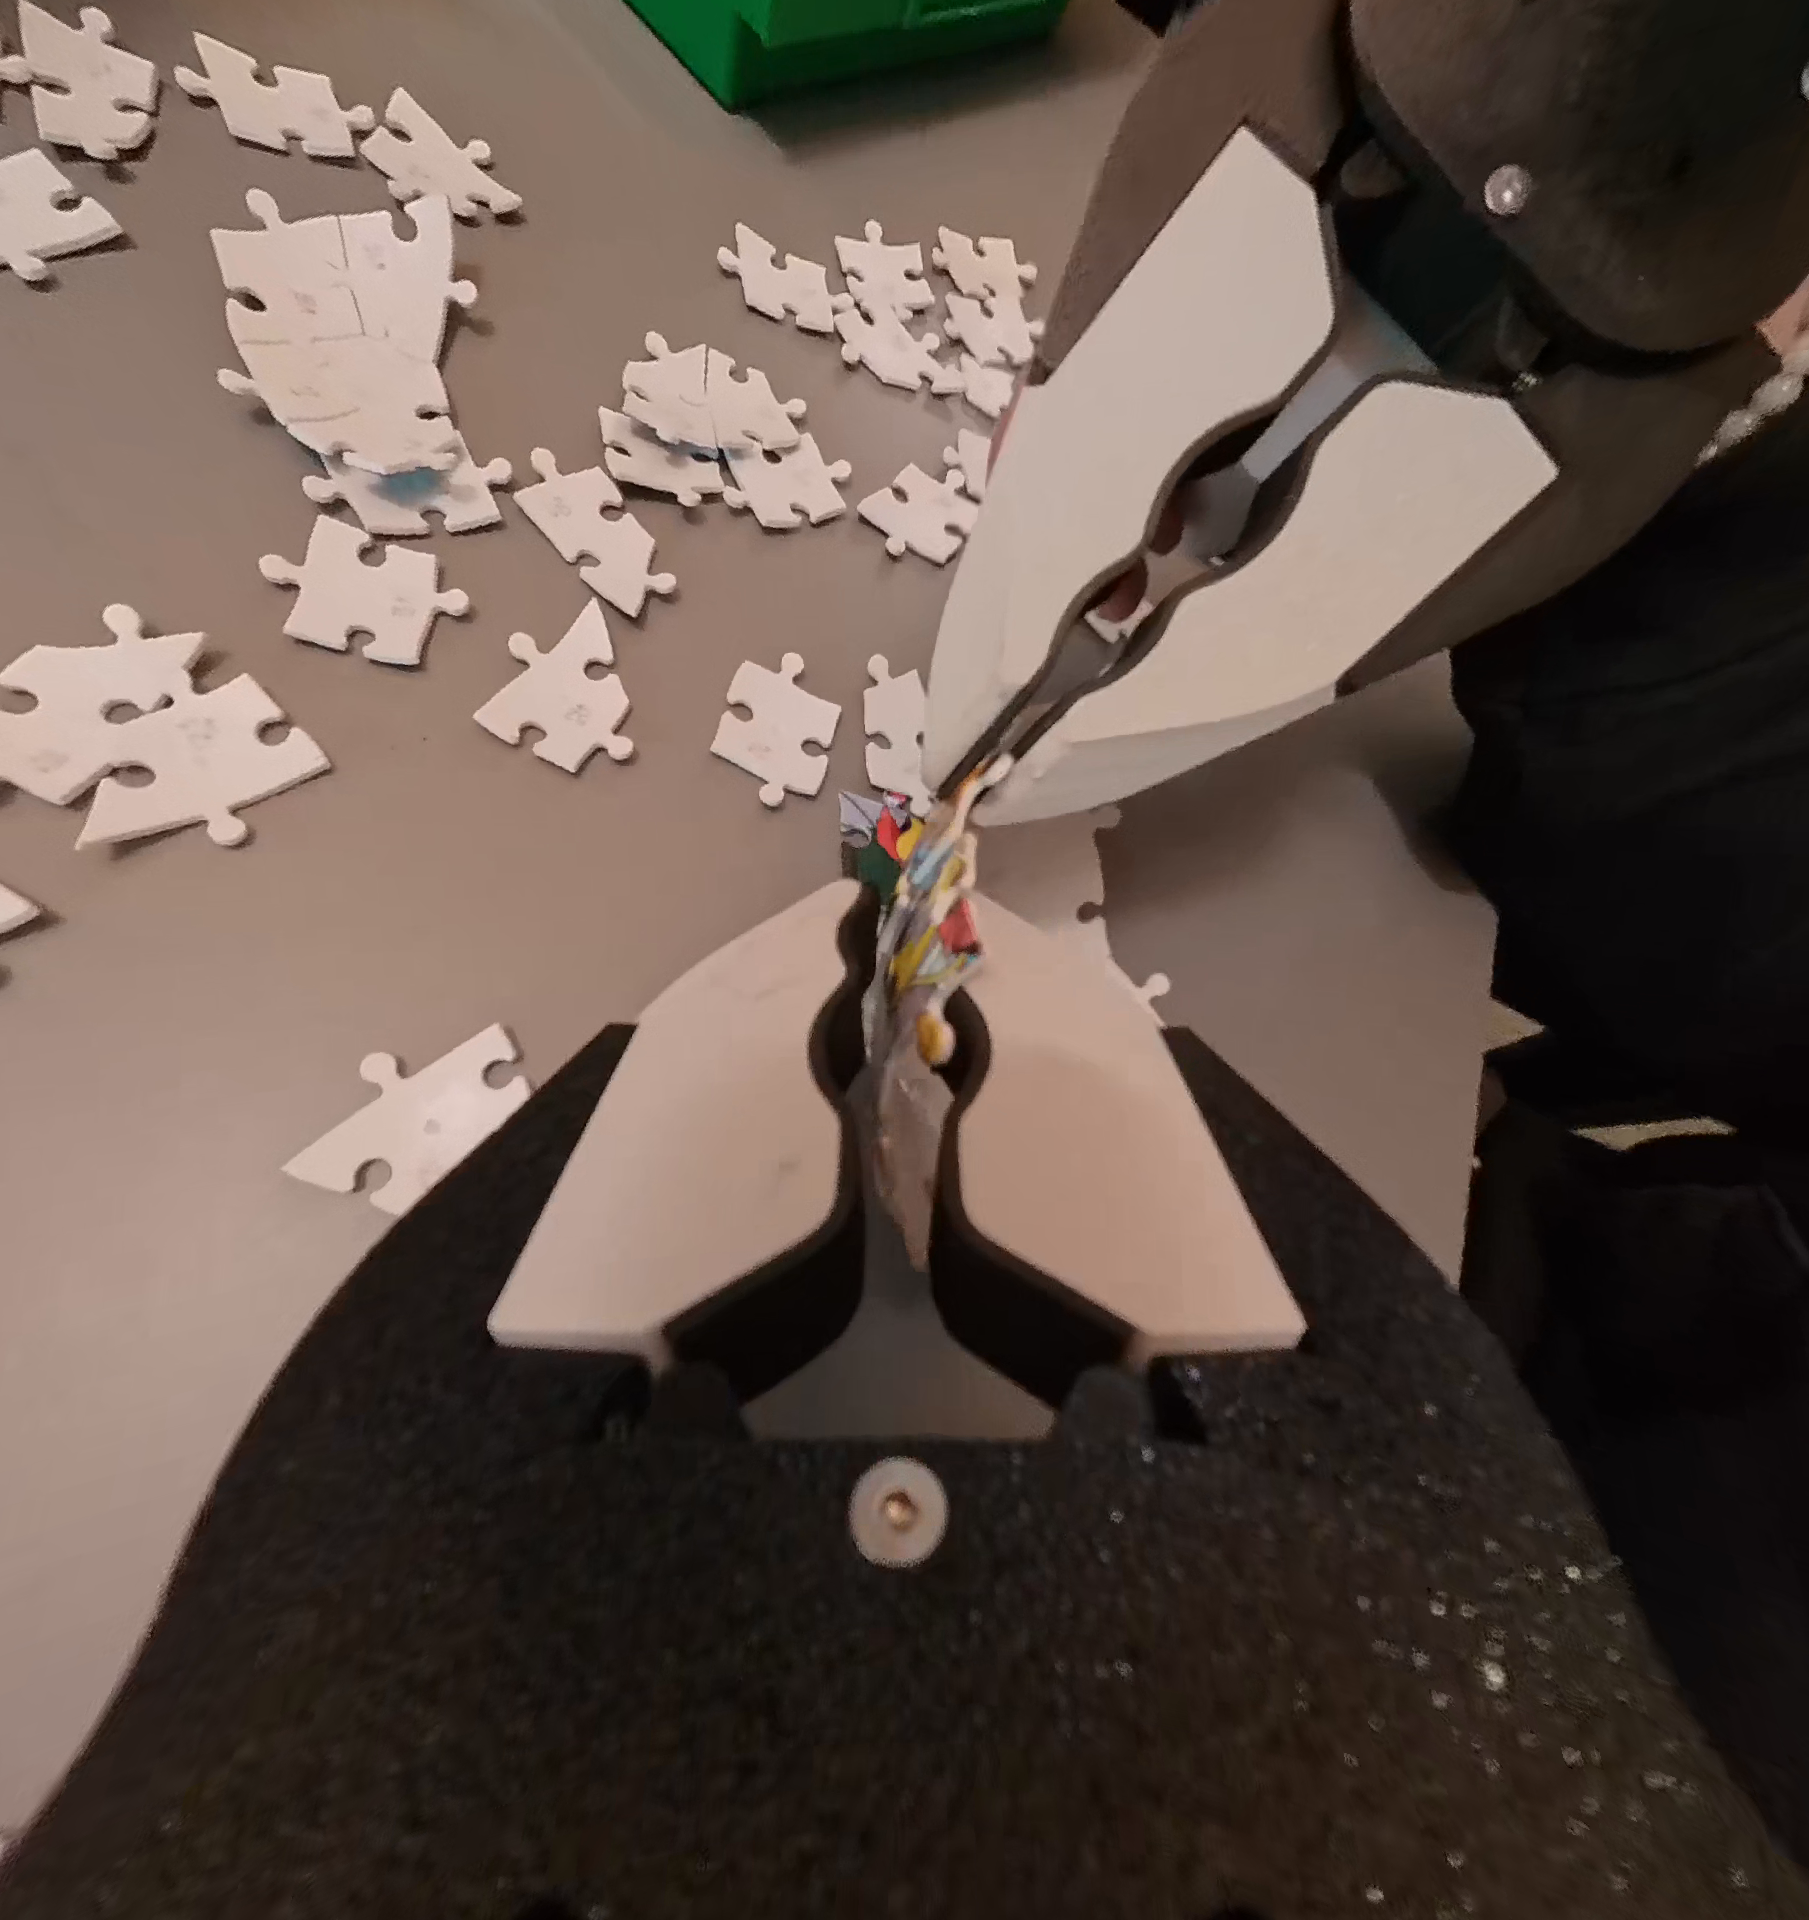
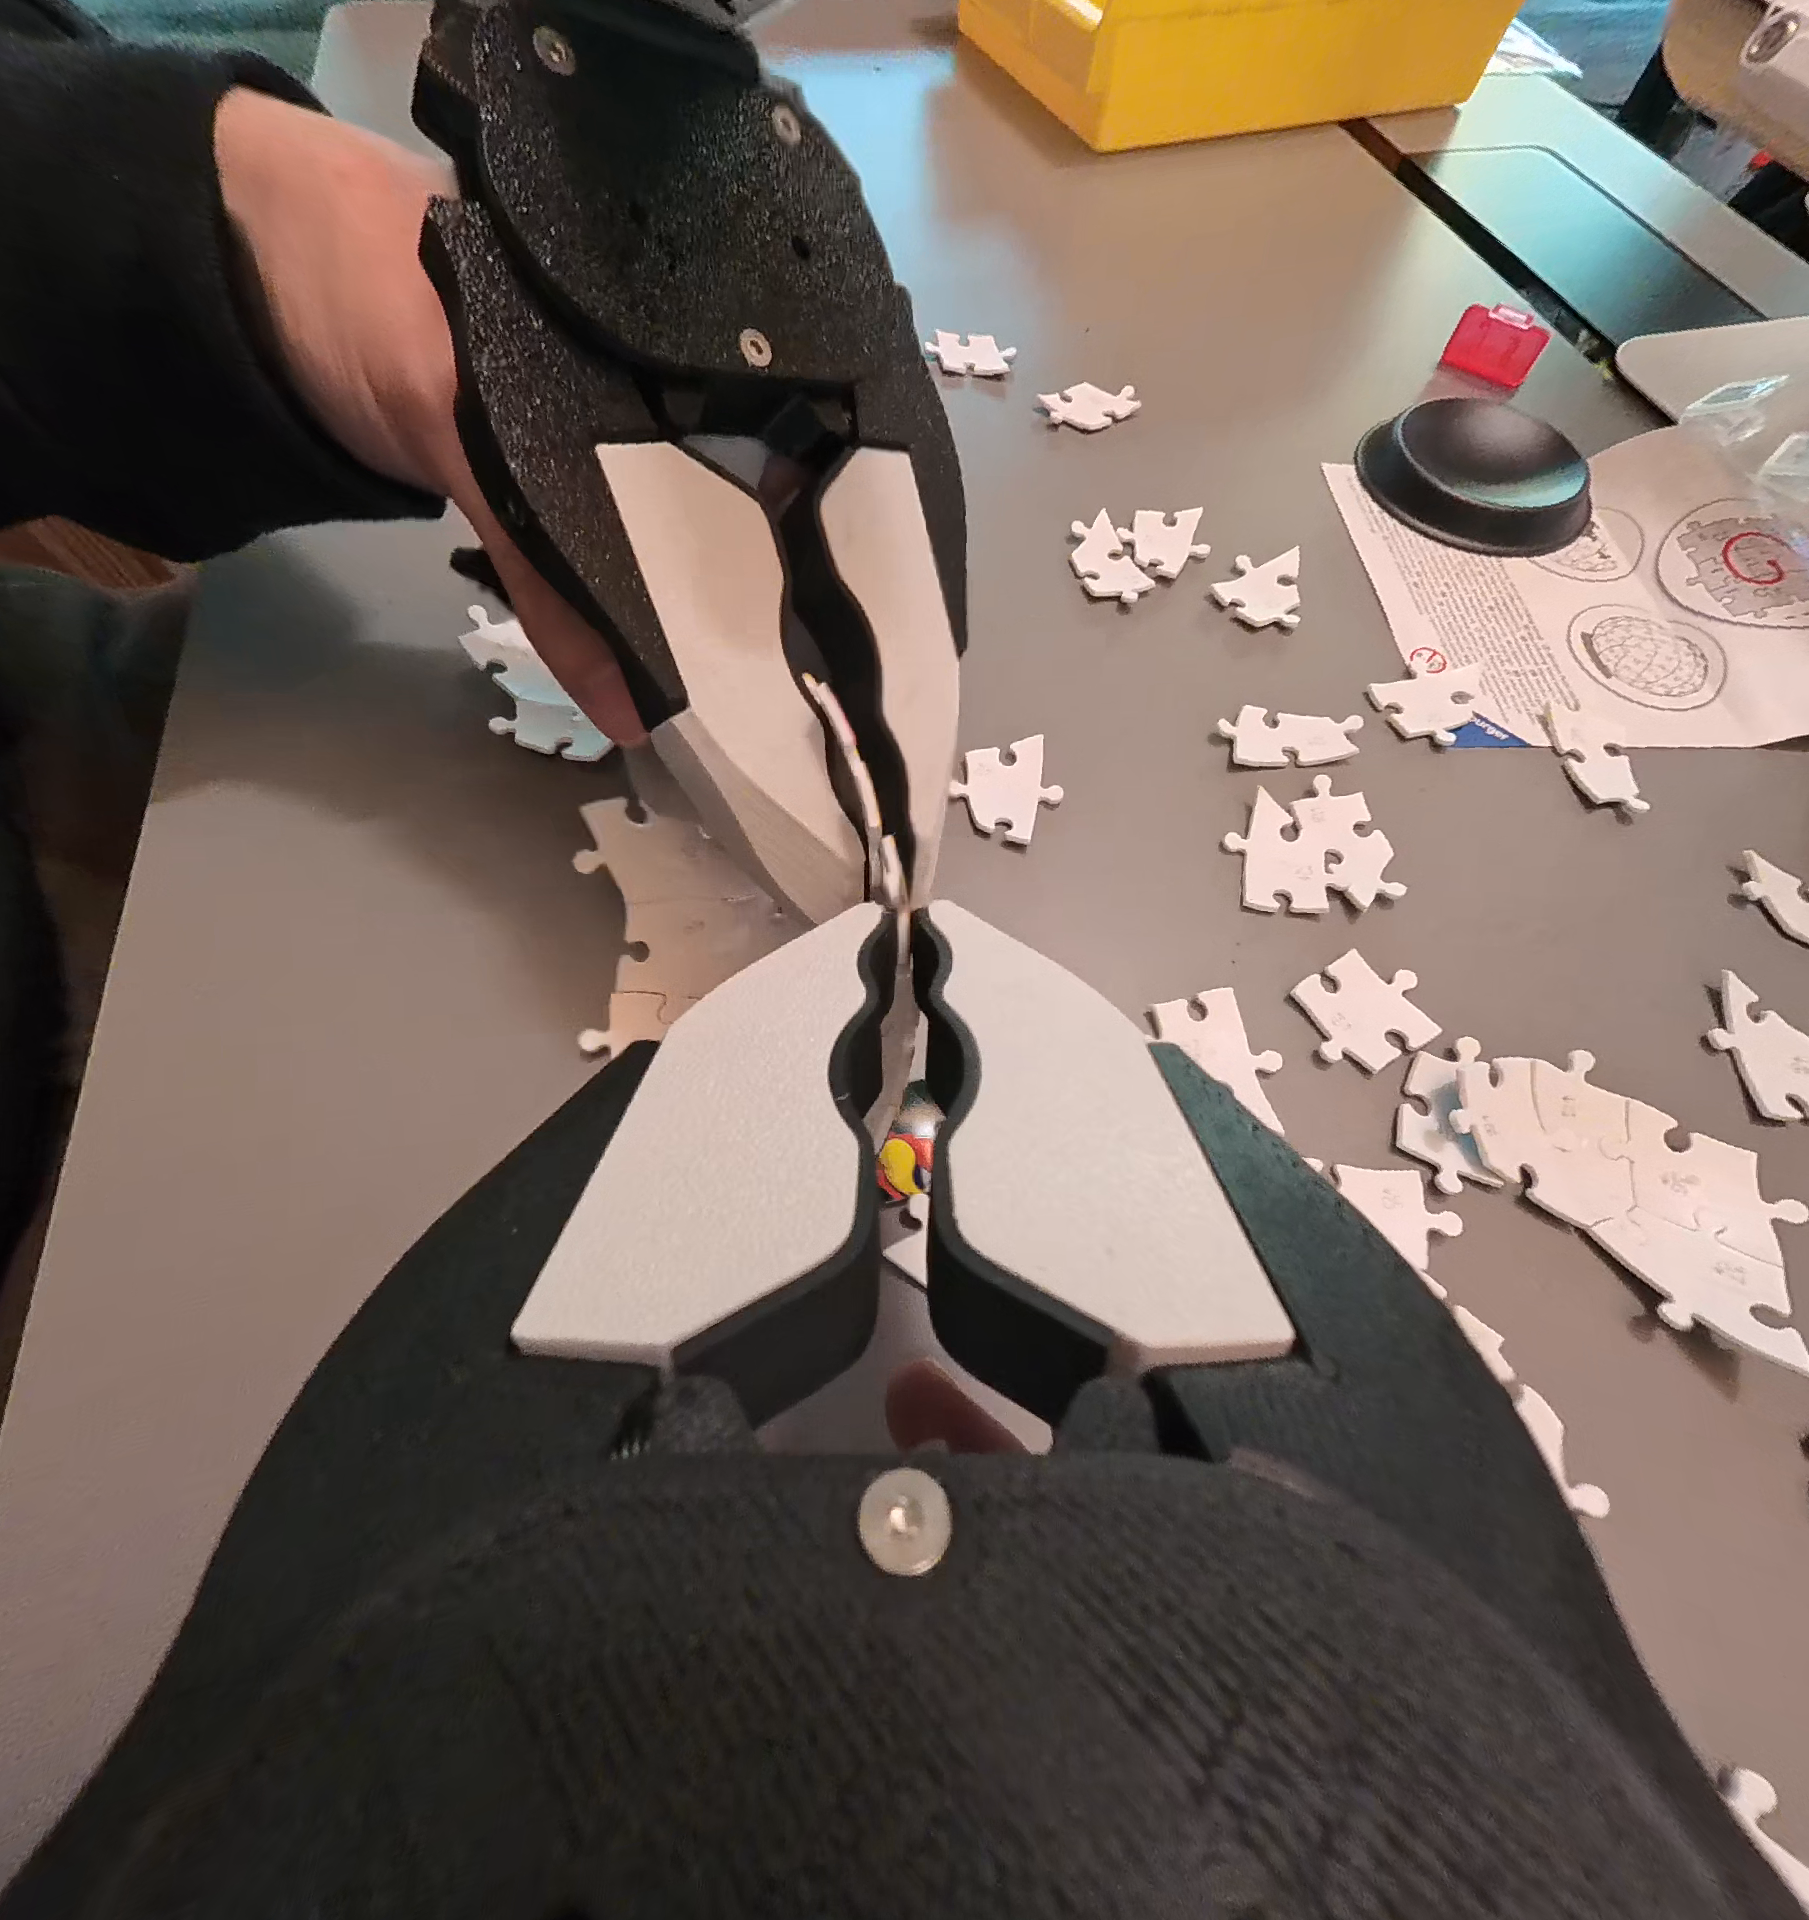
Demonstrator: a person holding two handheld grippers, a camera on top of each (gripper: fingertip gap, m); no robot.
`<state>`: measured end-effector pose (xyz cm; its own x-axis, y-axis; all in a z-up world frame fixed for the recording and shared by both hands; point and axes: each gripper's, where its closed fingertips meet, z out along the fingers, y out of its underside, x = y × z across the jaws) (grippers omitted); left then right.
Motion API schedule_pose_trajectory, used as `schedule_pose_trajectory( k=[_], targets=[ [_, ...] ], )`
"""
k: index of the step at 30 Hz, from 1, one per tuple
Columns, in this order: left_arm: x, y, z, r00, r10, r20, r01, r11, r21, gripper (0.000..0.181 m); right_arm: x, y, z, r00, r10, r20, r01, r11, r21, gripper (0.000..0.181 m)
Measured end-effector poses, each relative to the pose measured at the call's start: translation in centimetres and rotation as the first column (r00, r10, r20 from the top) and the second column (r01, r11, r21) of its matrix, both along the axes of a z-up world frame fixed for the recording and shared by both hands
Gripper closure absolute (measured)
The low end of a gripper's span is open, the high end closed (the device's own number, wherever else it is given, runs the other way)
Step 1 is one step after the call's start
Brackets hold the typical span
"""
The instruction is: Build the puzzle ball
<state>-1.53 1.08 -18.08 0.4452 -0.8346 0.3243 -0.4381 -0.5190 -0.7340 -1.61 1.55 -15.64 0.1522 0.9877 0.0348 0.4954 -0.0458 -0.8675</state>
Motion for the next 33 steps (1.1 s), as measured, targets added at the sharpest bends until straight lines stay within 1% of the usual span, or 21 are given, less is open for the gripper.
schedule_pose_trajectory(
  k=[2, 5, 7, 9, 11, 13, 15, 18, 24, 26, 29, 31, 33],
  targets=[
    [-0.1, 0.1, -0.2, 1.0, -0.003, -0.018, 0.004, 1.0, 0.026, 0.175, -0.1, 0.0, -0.2, 1.0, -0.004, 0.0, 0.004, 1.0, -0.008, 0.179],
    [0.0, -0.4, -0.7, 1.0, -0.021, -0.022, 0.021, 1.0, -0.013, 0.176, 0.0, -0.2, -0.7, 1.0, 0.009, 0.023, -0.008, 1.0, -0.007, 0.179],
    [0.0, -0.1, -0.7, 1.0, -0.023, -0.016, 0.023, 1.0, -0.005, 0.176, 0.0, 0.0, -0.8, 1.0, 0.006, 0.021, -0.006, 1.0, -0.009, 0.179],
    [0.1, 0.1, -0.6, 1.0, -0.003, 0.02, 0.004, 1.0, -0.019, 0.175, 0.0, 0.2, -0.6, 1.0, -0.005, 0.009, 0.005, 1.0, -0.017, 0.179],
    [0.2, -0.1, -0.5, 0.998, 0.017, 0.064, -0.011, 0.995, -0.095, 0.172, 0.1, 0.1, -0.6, 1.0, -0.002, -0.001, 0.002, 1.0, -0.022, 0.179],
    [0.2, 0.0, -0.6, 0.997, 0.014, 0.078, -0.008, 0.996, -0.088, 0.173, 0.1, 0.1, -0.7, 1.0, -0.004, -0.005, 0.004, 1.0, -0.026, 0.179],
    [0.0, -0.1, -0.9, 0.999, 0.005, 0.045, -0.002, 0.997, -0.073, 0.175, 0.0, 0.2, -0.9, 1.0, -0.003, 0.0, 0.003, 0.999, -0.036, 0.179],
    [-0.1, -0.2, -1.0, 1.0, -0.006, 0.0, 0.006, 0.994, -0.108, 0.172, -0.2, 0.1, -1.1, 1.0, 0.002, 0.013, -0.001, 0.999, -0.035, 0.179],
    [0.0, 0.1, -1.1, 0.997, -0.029, -0.071, 0.023, 0.997, -0.077, 0.171, 0.2, 0.3, -0.8, 1.0, -0.013, 0.025, 0.014, 1.0, -0.014, 0.179],
    [-0.1, 0.4, -1.2, 0.995, -0.018, -0.094, 0.013, 0.999, -0.045, 0.163, 0.3, 0.2, -0.8, 1.0, -0.012, 0.029, 0.013, 1.0, -0.014, 0.179],
    [-0.4, 0.6, -1.0, 0.991, 0.006, -0.131, -0.011, 0.999, -0.036, 0.157, 0.4, 0.2, -0.6, 1.0, -0.017, 0.024, 0.018, 1.0, -0.016, 0.179],
    [-0.7, 0.9, -1.0, 0.987, 0.01, -0.161, -0.006, 1.0, 0.028, 0.152, 0.5, 0.2, -0.6, 1.0, -0.013, 0.023, 0.014, 1.0, -0.016, 0.179],
    [-0.7, 0.9, -0.8, 0.986, 0.018, -0.166, -0.009, 0.999, 0.054, 0.152, 0.4, 0.1, -0.5, 1.0, -0.012, 0.009, 0.012, 0.999, -0.032, 0.179]
  ],
)
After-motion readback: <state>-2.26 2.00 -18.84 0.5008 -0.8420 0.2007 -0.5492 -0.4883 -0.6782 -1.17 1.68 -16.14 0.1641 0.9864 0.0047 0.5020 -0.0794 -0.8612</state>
